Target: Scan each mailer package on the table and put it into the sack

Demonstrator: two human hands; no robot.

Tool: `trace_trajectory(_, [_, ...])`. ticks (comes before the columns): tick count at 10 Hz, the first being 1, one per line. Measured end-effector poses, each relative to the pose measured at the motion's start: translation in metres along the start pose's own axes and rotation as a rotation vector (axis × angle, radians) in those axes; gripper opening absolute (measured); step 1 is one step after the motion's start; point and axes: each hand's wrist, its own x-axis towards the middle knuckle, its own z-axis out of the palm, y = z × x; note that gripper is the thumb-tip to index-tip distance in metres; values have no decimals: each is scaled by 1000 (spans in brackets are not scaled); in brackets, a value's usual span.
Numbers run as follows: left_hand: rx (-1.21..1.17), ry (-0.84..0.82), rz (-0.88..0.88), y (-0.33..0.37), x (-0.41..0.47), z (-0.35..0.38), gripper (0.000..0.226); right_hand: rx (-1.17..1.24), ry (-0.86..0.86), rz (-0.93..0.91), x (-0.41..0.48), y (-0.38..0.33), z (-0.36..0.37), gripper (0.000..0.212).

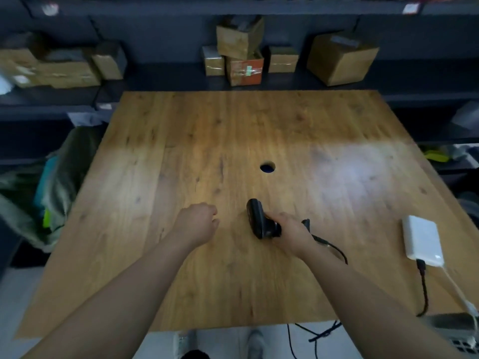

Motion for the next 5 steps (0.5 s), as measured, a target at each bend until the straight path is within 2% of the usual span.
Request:
trace_trajectory(2, [1, 2, -88, -1, -12, 3, 38, -42, -53, 5, 0, 5, -3, 83])
trace_trajectory(5, [33, 22, -103, -5, -17, -7, 38, 0, -41, 32, -12, -10, -14, 86])
